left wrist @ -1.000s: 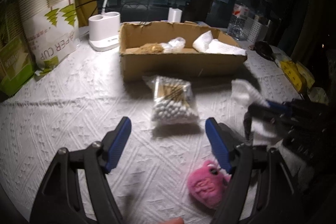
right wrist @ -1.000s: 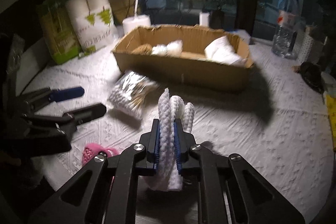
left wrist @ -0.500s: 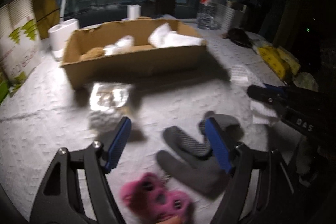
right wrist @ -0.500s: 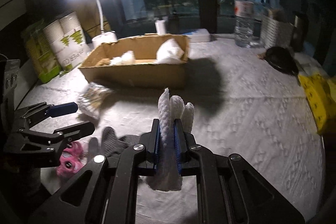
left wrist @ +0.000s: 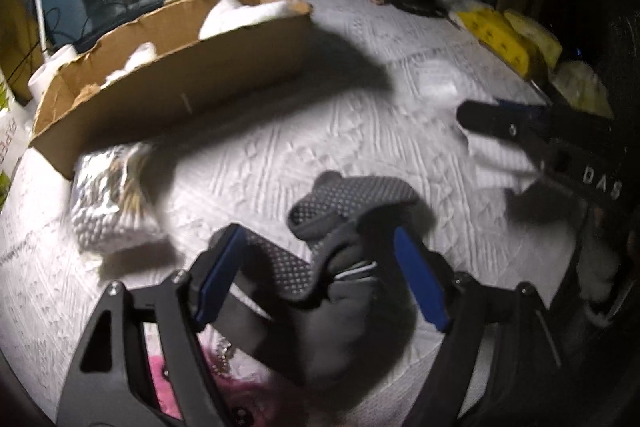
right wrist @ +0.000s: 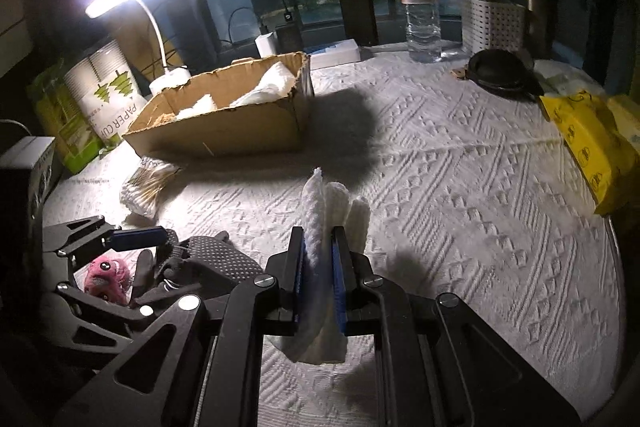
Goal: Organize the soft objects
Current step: 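Grasp the gray glove with the left tool while the right tool holds the white cloth, then carry the gray glove and white cloth over the cardboard box with both tools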
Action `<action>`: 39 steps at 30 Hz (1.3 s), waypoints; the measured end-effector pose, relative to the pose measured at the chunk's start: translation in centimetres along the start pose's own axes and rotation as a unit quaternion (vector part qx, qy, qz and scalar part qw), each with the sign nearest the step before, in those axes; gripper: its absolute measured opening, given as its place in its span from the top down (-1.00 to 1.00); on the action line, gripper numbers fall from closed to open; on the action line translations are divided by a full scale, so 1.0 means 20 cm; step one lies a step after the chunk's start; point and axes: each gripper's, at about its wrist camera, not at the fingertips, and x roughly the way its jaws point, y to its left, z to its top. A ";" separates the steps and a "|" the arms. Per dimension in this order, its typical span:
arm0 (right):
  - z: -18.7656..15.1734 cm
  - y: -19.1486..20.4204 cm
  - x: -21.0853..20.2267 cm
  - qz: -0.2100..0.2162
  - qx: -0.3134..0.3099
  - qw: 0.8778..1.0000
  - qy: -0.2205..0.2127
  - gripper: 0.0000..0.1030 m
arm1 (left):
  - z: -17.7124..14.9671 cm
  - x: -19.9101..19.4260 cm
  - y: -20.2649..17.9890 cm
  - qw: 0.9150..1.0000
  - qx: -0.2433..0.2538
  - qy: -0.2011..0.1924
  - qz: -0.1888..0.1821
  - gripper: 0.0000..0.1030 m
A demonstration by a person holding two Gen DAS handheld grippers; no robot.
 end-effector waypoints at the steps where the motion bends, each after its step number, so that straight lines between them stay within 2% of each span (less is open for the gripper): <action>1: 0.00 0.00 0.00 0.000 0.002 1.000 0.000 0.73 | 0.00 0.00 0.00 1.000 0.004 0.001 -0.003 -0.49; 2: 0.00 -0.01 0.00 0.001 0.003 1.000 0.000 0.73 | 0.00 0.01 -0.01 1.000 0.008 0.003 -0.005 -0.35; 3: 0.00 0.00 0.00 0.001 0.003 1.000 0.000 0.73 | 0.00 0.02 -0.02 1.000 0.011 0.008 -0.007 -0.08; 5: -0.01 0.00 0.00 0.003 0.001 1.000 0.001 0.73 | -0.01 0.02 -0.03 1.000 0.013 0.009 -0.004 0.08; 6: 0.00 0.00 0.00 0.003 0.000 1.000 0.000 0.73 | -0.01 0.02 -0.03 1.000 0.012 0.008 -0.010 0.24; 8: 0.00 0.01 0.00 0.004 0.000 1.000 -0.001 0.73 | 0.00 0.00 -0.02 1.000 0.007 0.003 -0.030 0.31; 12: 0.01 0.04 0.00 0.005 -0.005 1.000 -0.002 0.73 | -0.01 -0.05 0.00 0.999 0.001 -0.013 -0.037 0.48; 18: 0.05 0.10 0.00 0.008 -0.018 1.000 -0.006 0.73 | 0.02 -0.16 0.09 0.997 -0.025 -0.052 -0.054 0.49; 23: 0.09 0.15 -0.01 0.011 -0.026 1.000 -0.010 0.73 | 0.03 -0.26 0.20 0.994 -0.050 -0.085 -0.053 0.49; 39: 0.31 0.36 0.03 0.019 -0.071 0.997 -0.027 0.73 | 0.14 -0.49 0.51 0.984 -0.078 -0.160 -0.009 0.49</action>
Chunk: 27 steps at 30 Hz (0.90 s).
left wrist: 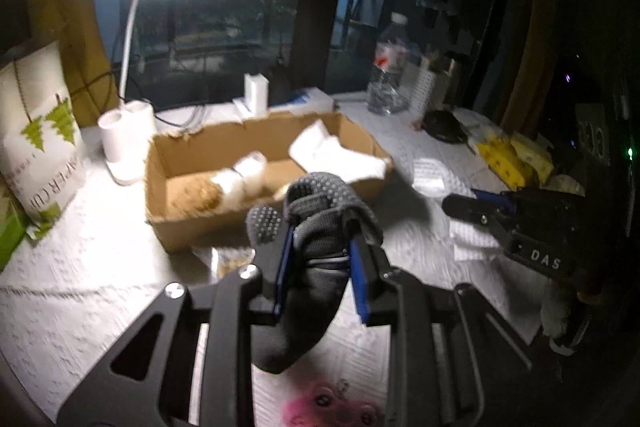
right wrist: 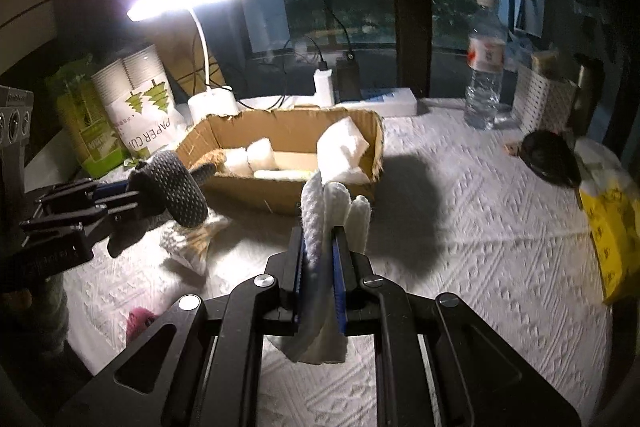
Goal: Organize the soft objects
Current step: 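Carry the gray glove and white cloth over the cardboard box with both tools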
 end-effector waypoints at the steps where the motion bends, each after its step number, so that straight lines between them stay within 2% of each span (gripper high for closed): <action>1: 0.01 0.01 0.00 0.001 -0.002 1.000 -0.002 0.73 | 0.02 -0.01 0.01 1.000 -0.001 -0.005 0.003 0.49; 17: 0.28 0.03 0.10 0.020 -0.035 0.999 -0.026 0.73 | 0.30 0.06 0.08 0.998 0.003 -0.058 0.027 0.49; 22: 0.35 0.04 0.17 0.030 -0.037 0.998 -0.033 0.74 | 0.34 0.13 0.09 0.998 0.003 -0.061 0.030 0.49; 27: 0.39 0.01 0.26 0.048 -0.012 0.998 -0.040 0.74 | 0.38 0.26 0.11 0.998 0.002 -0.052 0.027 0.49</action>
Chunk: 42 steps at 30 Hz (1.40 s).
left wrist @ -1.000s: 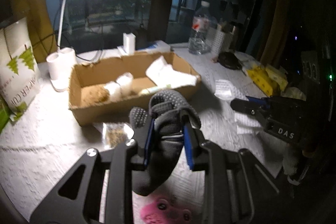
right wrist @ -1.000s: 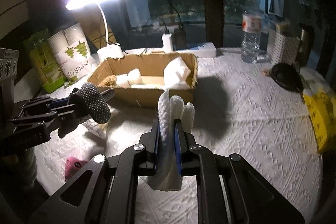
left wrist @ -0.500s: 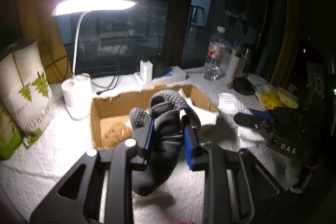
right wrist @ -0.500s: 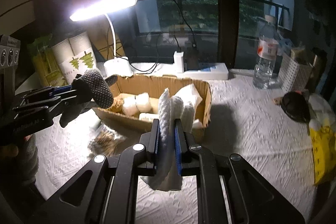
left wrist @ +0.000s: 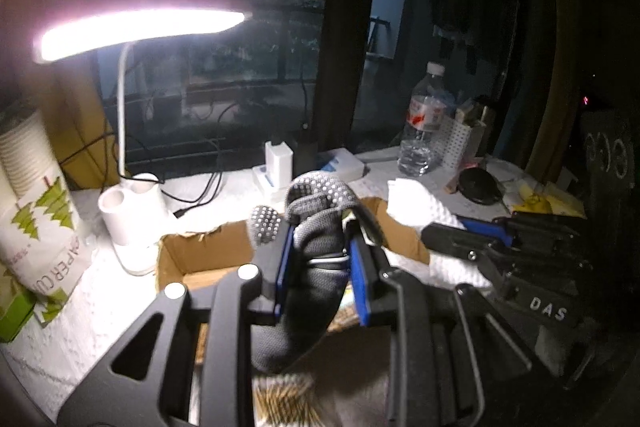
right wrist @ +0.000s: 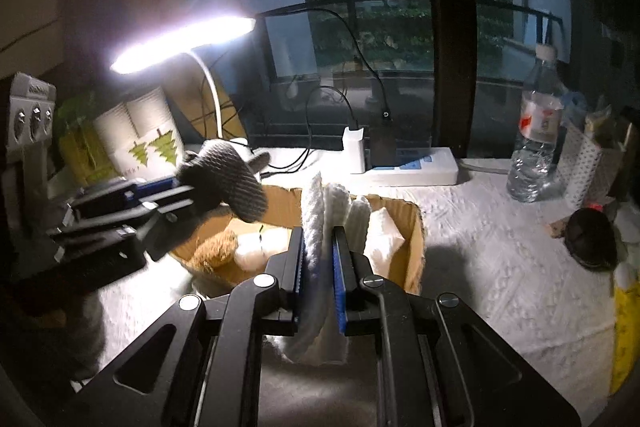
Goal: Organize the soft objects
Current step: 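Carry the gray glove and white cloth over the cardboard box with both tools, then open the left tool to drop the glove while the right tool releases the cloth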
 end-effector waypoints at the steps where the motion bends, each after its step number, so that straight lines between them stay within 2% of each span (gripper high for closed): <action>1: 0.00 0.00 0.02 0.002 0.004 1.000 0.001 0.74 | 0.00 0.02 0.00 1.000 -0.002 0.002 -0.001 0.49; 10: 0.02 -0.07 0.25 0.008 0.033 0.999 0.018 0.74 | -0.04 0.26 0.05 0.999 -0.022 0.032 -0.001 0.49; 15: -0.01 -0.10 0.39 0.013 0.040 0.998 0.043 0.74 | -0.09 0.42 0.09 0.997 -0.031 0.070 -0.002 0.47; 21: -0.05 -0.13 0.50 0.016 0.048 0.997 0.064 0.74 | -0.13 0.50 0.13 0.995 -0.043 0.090 -0.004 0.40; 26: -0.08 -0.14 0.55 0.010 0.050 0.996 0.076 0.74 | -0.14 0.50 0.13 0.995 -0.040 0.095 0.005 0.33; 28: -0.08 -0.15 0.55 0.005 0.054 0.995 0.081 0.74 | -0.13 0.50 0.13 0.994 -0.040 0.098 0.015 0.18; 29: -0.08 -0.15 0.55 0.005 0.056 0.995 0.082 0.72 | -0.13 0.49 0.14 0.994 -0.043 0.099 0.017 -0.06; 30: -0.08 -0.15 0.55 0.004 0.056 0.995 0.084 0.68 | -0.13 0.48 0.15 0.994 -0.050 0.097 0.017 -0.13; 35: -0.07 -0.14 0.50 -0.004 0.053 0.996 0.076 0.43 | -0.10 0.42 0.15 0.995 -0.052 0.085 0.024 -0.15; 42: -0.04 -0.11 0.40 -0.016 0.042 0.997 0.062 0.32 | -0.07 0.30 0.14 0.996 -0.051 0.066 0.027 -0.26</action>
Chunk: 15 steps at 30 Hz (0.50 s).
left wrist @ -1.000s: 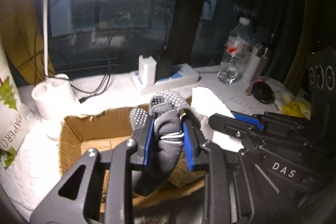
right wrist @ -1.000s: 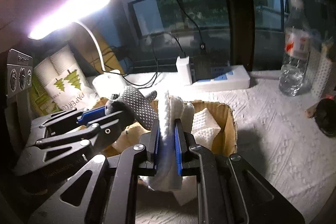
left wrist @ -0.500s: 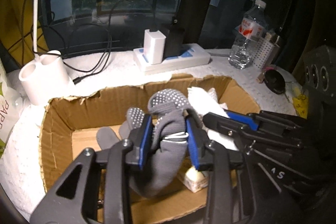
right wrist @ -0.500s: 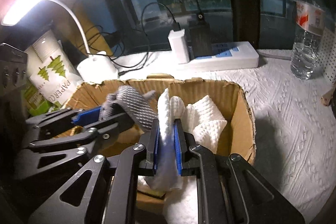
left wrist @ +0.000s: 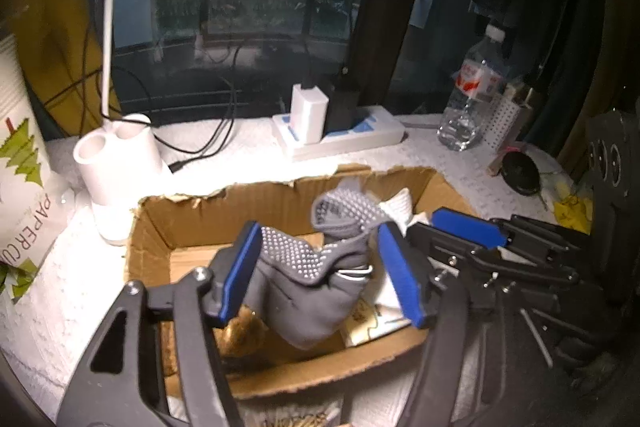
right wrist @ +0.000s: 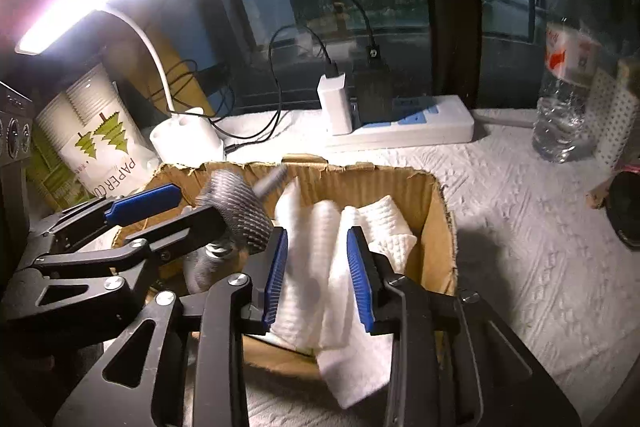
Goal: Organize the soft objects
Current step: 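Open the left tool to drop the glove while the right tool releases the cloth, then withdraw both tools from the box back over the table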
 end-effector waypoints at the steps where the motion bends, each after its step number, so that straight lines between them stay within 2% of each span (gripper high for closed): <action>1: 0.00 0.00 -0.01 -0.001 -0.001 1.000 -0.002 0.31 | 0.00 -0.02 0.00 1.000 0.000 -0.004 0.002 -0.27; 7: -0.03 0.02 -0.09 -0.012 -0.003 1.000 -0.005 0.27 | -0.03 -0.12 0.01 1.000 -0.003 -0.016 0.003 -0.30; 15: -0.08 0.08 -0.22 -0.022 -0.011 1.000 -0.014 0.26 | -0.09 -0.26 0.01 0.999 -0.003 -0.033 -0.004 -0.44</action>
